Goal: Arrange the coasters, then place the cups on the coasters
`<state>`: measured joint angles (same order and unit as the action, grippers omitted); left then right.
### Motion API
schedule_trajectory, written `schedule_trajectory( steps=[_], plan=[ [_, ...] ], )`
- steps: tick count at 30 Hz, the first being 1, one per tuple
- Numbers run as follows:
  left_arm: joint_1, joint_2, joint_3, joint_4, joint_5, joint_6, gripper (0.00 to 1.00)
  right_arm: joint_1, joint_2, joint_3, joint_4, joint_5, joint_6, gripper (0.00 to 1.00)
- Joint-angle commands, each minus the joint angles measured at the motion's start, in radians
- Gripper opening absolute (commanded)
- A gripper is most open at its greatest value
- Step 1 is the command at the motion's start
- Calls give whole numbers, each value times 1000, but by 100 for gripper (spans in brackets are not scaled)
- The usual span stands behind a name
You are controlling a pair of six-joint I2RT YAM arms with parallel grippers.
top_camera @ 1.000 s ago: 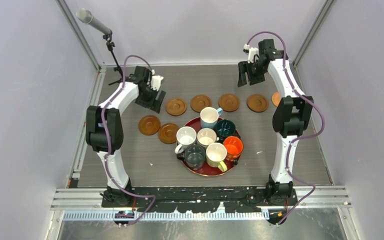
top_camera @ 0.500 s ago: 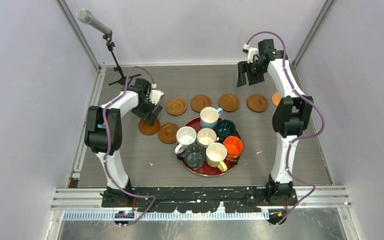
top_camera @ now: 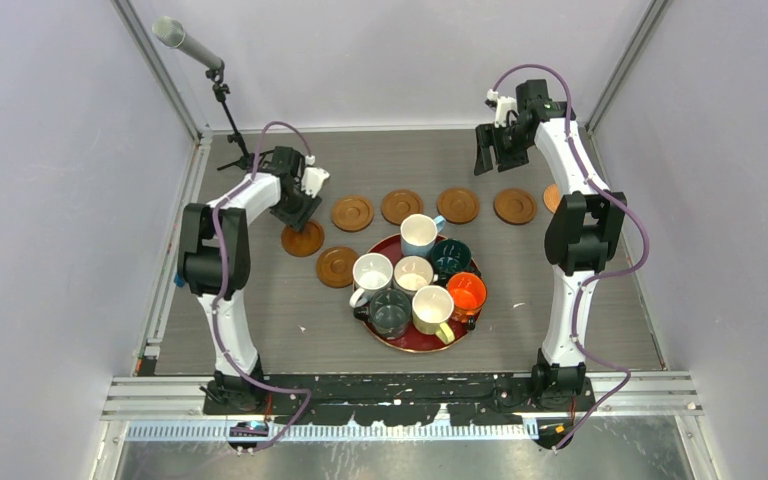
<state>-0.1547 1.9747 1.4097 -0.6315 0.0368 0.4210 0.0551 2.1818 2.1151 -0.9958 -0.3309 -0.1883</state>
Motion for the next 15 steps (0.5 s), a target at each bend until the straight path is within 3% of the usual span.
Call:
schedule_trajectory(
  steps=[1, 15],
  plan=[
    [6, 72, 101, 48, -17, -34, 43, 5, -36, 9, 17, -6, -3, 70],
    [9, 179, 265, 39, -71, -27, 43, 4, -37, 2, 17, 1, -3, 70]
  ],
)
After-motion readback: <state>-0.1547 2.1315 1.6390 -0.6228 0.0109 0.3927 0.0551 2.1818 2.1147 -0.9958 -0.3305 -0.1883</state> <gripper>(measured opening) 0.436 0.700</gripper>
